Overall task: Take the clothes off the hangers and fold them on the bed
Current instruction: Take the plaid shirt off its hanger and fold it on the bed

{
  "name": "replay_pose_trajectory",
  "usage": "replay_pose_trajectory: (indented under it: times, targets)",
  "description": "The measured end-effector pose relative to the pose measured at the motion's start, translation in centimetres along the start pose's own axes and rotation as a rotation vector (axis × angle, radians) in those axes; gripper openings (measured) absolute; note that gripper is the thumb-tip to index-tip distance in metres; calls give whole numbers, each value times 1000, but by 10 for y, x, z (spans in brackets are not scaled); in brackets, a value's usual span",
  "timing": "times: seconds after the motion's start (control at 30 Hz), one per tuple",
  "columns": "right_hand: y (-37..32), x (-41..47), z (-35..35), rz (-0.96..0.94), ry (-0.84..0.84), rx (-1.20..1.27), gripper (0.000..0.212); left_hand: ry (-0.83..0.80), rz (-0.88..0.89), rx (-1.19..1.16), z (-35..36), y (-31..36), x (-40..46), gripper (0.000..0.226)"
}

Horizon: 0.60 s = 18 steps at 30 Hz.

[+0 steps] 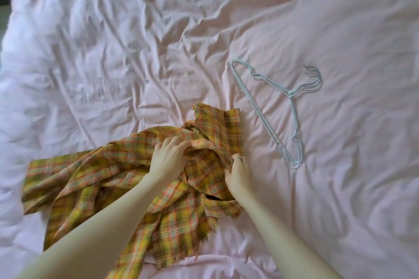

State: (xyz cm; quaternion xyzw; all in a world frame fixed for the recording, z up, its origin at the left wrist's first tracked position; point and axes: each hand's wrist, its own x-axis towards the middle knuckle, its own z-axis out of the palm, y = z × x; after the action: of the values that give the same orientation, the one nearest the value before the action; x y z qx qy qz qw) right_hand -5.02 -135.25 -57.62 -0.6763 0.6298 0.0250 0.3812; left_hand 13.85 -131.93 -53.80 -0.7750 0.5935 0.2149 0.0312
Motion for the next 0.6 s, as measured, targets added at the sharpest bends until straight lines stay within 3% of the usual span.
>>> replay_pose_trajectory:
  times: [0.13, 0.3, 0.37, 0.47, 0.53, 0.6]
  targets:
    - [3, -14, -11, -8, 88, -83, 47, 44, -106, -322, -9, 6, -14, 8]
    - [-11, -26, -38, 22, 109, -41, 42, 144, -188, -598, -51, -17, -35, 7]
    - [-29, -30, -54, 7, 134, 20, 42, 200, -153, -516, -69, -28, -46, 16]
    - [-69, -39, -79, -93, 152, 96, 44, 165, -87, -30, -93, -33, -58, 51]
    - [-99, -47, -96, -204, 171, 111, 42, 193, -121, 145, -111, -31, -63, 46]
    - [-128, -62, -114, -308, 226, 65, 38, 300, -151, 151, -134, -30, -73, 33]
